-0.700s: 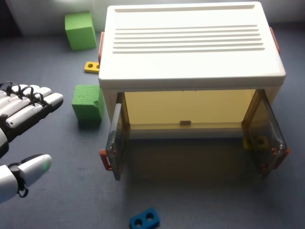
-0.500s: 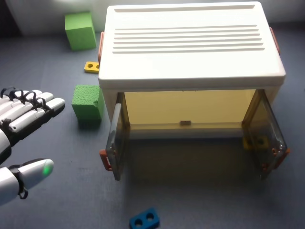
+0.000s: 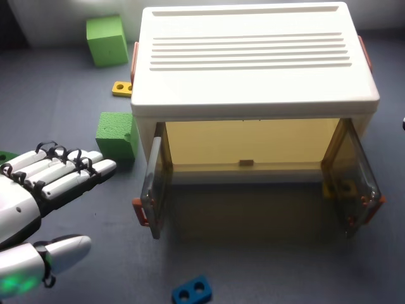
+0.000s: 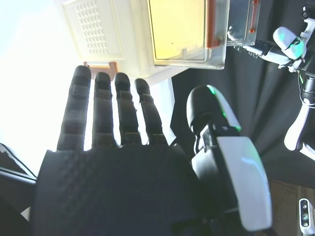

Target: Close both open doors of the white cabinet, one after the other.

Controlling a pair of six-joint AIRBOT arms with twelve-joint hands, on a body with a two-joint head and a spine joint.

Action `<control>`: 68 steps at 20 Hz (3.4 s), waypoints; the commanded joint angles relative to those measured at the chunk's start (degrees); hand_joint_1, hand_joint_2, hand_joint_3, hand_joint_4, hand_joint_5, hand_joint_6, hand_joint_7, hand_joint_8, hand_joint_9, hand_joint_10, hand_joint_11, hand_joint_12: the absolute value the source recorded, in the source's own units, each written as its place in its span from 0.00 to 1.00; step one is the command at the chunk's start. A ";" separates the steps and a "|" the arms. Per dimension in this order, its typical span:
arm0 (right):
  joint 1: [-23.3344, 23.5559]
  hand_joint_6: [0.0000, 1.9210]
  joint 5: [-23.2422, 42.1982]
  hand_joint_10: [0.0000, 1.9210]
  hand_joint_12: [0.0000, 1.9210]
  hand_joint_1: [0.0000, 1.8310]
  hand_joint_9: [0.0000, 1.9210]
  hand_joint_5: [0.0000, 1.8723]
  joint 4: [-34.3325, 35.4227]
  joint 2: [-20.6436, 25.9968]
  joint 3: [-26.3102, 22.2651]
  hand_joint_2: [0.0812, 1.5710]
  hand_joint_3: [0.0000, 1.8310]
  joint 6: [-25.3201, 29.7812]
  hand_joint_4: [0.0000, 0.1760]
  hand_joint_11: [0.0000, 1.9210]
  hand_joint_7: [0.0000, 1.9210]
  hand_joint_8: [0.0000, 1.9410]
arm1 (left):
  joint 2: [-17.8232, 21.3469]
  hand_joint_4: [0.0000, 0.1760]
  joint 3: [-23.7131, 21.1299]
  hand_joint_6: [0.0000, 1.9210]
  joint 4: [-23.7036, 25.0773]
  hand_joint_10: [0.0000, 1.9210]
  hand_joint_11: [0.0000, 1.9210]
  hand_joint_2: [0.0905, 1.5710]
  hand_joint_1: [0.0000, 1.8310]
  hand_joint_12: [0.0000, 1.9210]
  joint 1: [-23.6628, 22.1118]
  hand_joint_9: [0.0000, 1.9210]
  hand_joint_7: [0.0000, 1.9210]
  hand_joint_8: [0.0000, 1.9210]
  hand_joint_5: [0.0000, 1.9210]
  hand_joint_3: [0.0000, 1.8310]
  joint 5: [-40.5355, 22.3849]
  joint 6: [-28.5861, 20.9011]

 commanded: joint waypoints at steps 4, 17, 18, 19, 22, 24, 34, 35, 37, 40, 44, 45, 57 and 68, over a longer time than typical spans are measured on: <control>0.15 0.00 6.50 0.00 0.00 0.05 0.04 0.05 1.42 -0.13 0.25 0.92 0.00 0.46 0.02 0.07 0.04 0.00 | -1.37 0.00 0.97 0.00 2.93 0.00 0.01 0.95 0.00 0.20 -2.99 0.04 0.02 0.00 0.02 0.00 -3.96 -1.41; 0.15 0.00 6.49 0.00 0.00 0.08 0.05 0.05 1.54 -0.31 0.31 0.91 0.00 0.49 0.11 0.07 0.06 0.00 | -3.45 0.00 2.22 0.00 8.27 0.00 0.00 0.91 0.00 0.35 -7.60 0.05 0.01 0.00 0.01 0.00 -1.38 -3.89; 0.15 0.00 6.49 0.00 0.00 0.08 0.05 0.05 1.55 -0.32 0.31 0.91 0.00 0.49 0.10 0.06 0.05 0.00 | -3.65 0.00 2.37 0.00 8.71 0.00 0.00 0.92 0.00 0.36 -8.02 0.05 0.01 0.00 0.01 0.00 -1.11 -4.10; 0.15 0.00 6.49 0.00 0.00 0.07 0.04 0.05 1.58 -0.34 0.33 0.91 0.00 0.49 0.12 0.06 0.05 0.00 | -3.85 0.00 2.52 0.00 9.02 0.00 0.00 0.92 0.00 0.35 -8.30 0.06 0.02 0.00 0.02 0.00 -0.89 -4.28; 0.15 0.00 6.49 0.00 0.00 0.08 0.04 0.05 1.59 -0.37 0.38 0.91 0.00 0.54 0.07 0.07 0.05 0.00 | -4.29 0.00 2.92 0.00 10.25 0.00 0.00 0.93 0.00 0.26 -9.30 0.05 0.02 0.00 0.01 0.00 -0.09 -5.07; 0.15 0.00 6.49 0.00 0.00 0.07 0.04 0.05 1.60 -0.38 0.41 0.91 0.00 0.56 0.10 0.06 0.05 0.00 | -4.67 0.00 3.24 0.00 11.43 0.00 0.00 0.93 0.00 0.22 -10.25 0.04 0.02 0.00 0.01 0.00 0.59 -5.80; 0.14 0.00 6.49 0.00 0.00 0.07 0.05 0.05 1.66 -0.52 0.57 0.91 0.00 0.57 0.15 0.07 0.05 0.00 | -6.88 0.00 4.95 0.00 15.33 0.00 0.00 0.93 0.00 0.11 -14.01 0.01 0.00 0.00 0.01 0.00 2.40 -8.22; 0.14 0.00 6.49 0.00 0.00 0.06 0.05 0.06 1.66 -0.54 0.61 0.91 0.00 0.57 0.20 0.07 0.06 0.00 | -7.13 0.00 5.07 0.00 15.76 0.00 0.00 0.93 0.00 0.11 -14.29 0.01 0.00 0.00 0.00 0.00 2.48 -8.46; 0.14 0.00 6.49 0.00 0.00 0.06 0.06 0.06 1.71 -0.62 0.69 0.91 0.00 0.59 0.16 0.07 0.06 0.00 | -7.65 0.00 5.42 0.00 16.46 0.00 0.00 0.93 0.00 0.07 -15.13 0.00 0.00 0.00 0.00 0.00 2.75 -8.87; 0.14 0.00 6.41 0.00 0.00 0.05 0.05 0.06 1.73 -0.70 0.82 0.91 0.00 0.67 0.16 0.05 0.06 0.00 | -8.31 0.00 5.94 0.00 17.30 0.00 0.00 0.93 0.00 0.12 -16.26 0.04 0.02 0.00 0.01 0.00 3.18 -9.22; 0.14 0.00 6.40 0.00 0.00 0.04 0.05 0.06 1.73 -0.70 0.89 0.90 0.00 0.71 0.18 0.07 0.06 0.00 | -9.75 0.00 6.70 0.00 17.68 0.00 0.00 0.94 0.00 0.18 -17.50 0.05 0.04 0.00 0.03 0.00 3.29 -9.26; 0.14 0.00 6.40 0.00 0.00 0.04 0.05 0.06 1.73 -0.70 0.90 0.91 0.00 0.71 0.21 0.07 0.05 0.00 | -10.04 0.00 6.87 0.00 17.87 0.00 0.00 0.94 0.00 0.19 -17.78 0.05 0.04 0.00 0.03 0.00 3.37 -9.33; -0.10 0.00 6.42 0.00 0.00 0.06 0.05 0.07 1.28 -0.70 0.84 0.90 0.00 1.41 0.19 0.08 0.06 0.00 | -11.31 0.00 7.48 0.00 19.32 0.00 0.00 0.94 0.00 0.15 -19.96 0.03 0.02 0.00 0.03 0.00 4.63 -10.27; -0.05 0.00 6.36 0.00 0.00 0.02 0.01 0.03 -3.10 -0.22 0.10 0.92 0.00 2.37 0.00 0.03 0.01 0.00 | -6.46 0.00 3.43 0.00 12.96 0.00 0.00 0.95 0.00 0.24 -11.58 0.05 0.04 0.00 0.04 0.00 2.28 -8.38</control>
